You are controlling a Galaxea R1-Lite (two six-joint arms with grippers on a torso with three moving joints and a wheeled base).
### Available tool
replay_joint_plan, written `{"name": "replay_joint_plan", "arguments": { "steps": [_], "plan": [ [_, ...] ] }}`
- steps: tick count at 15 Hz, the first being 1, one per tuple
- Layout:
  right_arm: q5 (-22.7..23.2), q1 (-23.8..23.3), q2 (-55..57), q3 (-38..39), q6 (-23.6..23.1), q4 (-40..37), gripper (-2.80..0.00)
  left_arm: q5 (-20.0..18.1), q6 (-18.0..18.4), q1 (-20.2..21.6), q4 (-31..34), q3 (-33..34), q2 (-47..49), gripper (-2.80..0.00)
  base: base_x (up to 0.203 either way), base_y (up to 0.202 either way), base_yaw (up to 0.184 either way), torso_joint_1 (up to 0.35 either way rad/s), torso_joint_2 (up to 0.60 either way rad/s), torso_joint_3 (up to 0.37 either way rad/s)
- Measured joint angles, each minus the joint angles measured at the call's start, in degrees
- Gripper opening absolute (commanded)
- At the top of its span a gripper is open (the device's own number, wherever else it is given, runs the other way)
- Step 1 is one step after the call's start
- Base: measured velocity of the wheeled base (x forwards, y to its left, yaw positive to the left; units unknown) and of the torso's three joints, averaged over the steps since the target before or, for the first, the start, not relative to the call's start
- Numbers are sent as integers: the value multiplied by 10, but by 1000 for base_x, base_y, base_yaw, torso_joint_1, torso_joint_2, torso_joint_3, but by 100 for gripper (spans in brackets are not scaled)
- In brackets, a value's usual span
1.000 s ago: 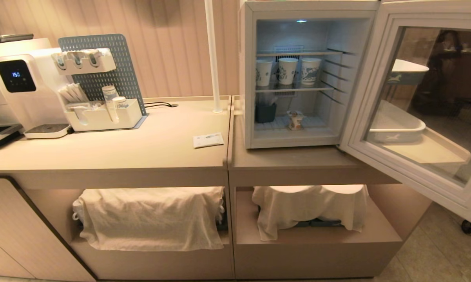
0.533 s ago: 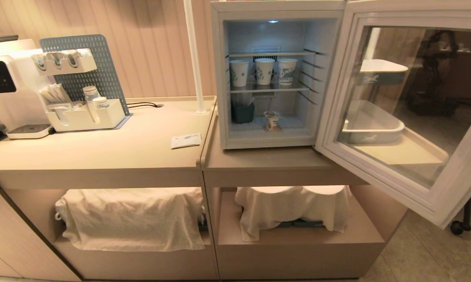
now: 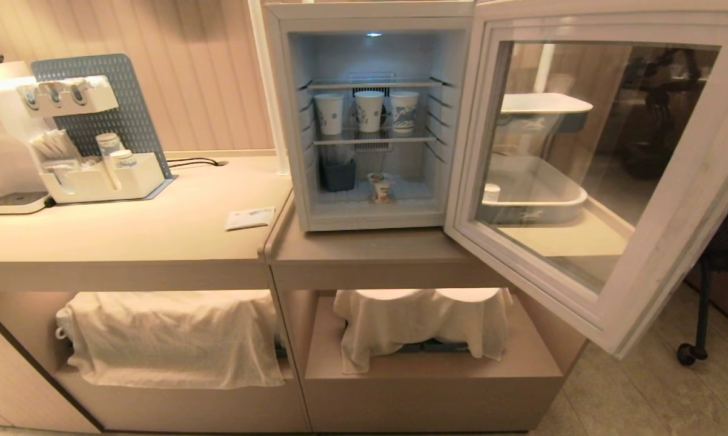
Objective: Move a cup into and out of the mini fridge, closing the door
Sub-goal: Close the freezer door
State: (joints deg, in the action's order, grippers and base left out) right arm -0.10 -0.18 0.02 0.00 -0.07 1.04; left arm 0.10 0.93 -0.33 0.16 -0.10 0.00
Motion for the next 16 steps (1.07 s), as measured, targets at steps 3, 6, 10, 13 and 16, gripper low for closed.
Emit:
{"name": "replay_joint_plan", "arguments": {
  "steps": [3, 6, 10, 13, 16],
  "plan": [
    [0, 1, 0, 0, 0, 0, -280, -1, -1, 0, 0, 0, 0, -280, 0, -155, 1, 0, 3, 5],
    [1, 0, 0, 0, 0, 0, -280, 0, -6, 0, 0, 0, 0, -280, 0, -18, 0, 1, -2, 1],
    [1, 0, 0, 0, 1, 0, -280, 0, -5, 0, -1, 0, 0, -280, 0, 0, 0, 0, 0, 0],
    [0, 0, 0, 0, 4, -1, -280, 0, -8, 0, -1, 0, 0, -280, 0, 0, 0, 0, 0, 0],
    [2, 0, 0, 0, -2, 0, -280, 1, -8, 0, -1, 0, 0, -280, 0, 0, 0, 0, 0, 0]
  ]
}}
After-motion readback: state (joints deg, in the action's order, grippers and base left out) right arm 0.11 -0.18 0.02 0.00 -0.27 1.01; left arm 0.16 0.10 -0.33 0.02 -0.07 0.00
